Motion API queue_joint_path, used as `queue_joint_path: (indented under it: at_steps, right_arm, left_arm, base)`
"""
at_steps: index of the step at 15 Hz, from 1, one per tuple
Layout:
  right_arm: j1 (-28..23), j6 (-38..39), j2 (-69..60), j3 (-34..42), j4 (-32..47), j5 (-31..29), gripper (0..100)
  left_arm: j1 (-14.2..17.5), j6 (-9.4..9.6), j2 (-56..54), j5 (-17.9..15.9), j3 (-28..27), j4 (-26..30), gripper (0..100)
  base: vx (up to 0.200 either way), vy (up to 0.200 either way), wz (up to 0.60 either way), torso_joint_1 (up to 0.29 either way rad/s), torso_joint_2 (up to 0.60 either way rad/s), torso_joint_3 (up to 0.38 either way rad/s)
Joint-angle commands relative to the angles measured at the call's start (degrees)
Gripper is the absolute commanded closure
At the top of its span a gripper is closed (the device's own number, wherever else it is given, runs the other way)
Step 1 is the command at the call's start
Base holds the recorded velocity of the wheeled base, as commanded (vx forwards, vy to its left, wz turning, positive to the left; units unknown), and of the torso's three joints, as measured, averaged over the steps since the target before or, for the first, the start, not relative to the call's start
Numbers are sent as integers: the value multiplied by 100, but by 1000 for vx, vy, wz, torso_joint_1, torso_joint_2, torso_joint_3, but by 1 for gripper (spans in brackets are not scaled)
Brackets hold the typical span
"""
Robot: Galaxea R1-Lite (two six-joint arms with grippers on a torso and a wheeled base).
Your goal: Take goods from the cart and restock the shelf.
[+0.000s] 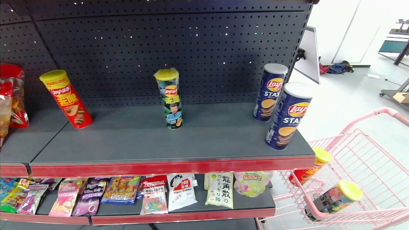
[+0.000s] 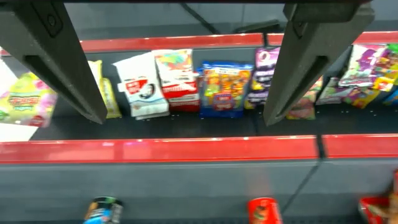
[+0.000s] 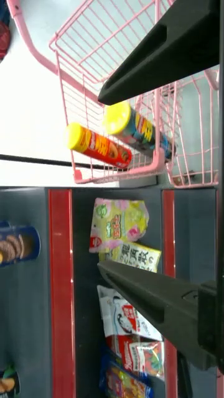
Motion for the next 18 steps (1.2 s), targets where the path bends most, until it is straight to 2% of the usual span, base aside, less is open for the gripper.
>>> queue_joint_path:
  at_steps: [1,6,8,18]
  right_arm:
    - [6,0,2,0,-4,4,0]
    - [6,9,2,0,-4,4,0]
    - [-2,9,2,0,-4,4,0]
    - [-2,9,2,0,-4,4,0]
  left_arm:
    - [4,0,5,1,0,0,0]
    - [4,0,5,1,0,0,0]
    - [4,0,5,1,0,0,0]
    - [4,0,5,-7,0,0,0]
  base:
    - [0,-200,0,2,2,-2]
    - [0,-200,0,2,2,1]
    - [0,0,0,0,0,0]
    - [0,0,-600,1,1,0]
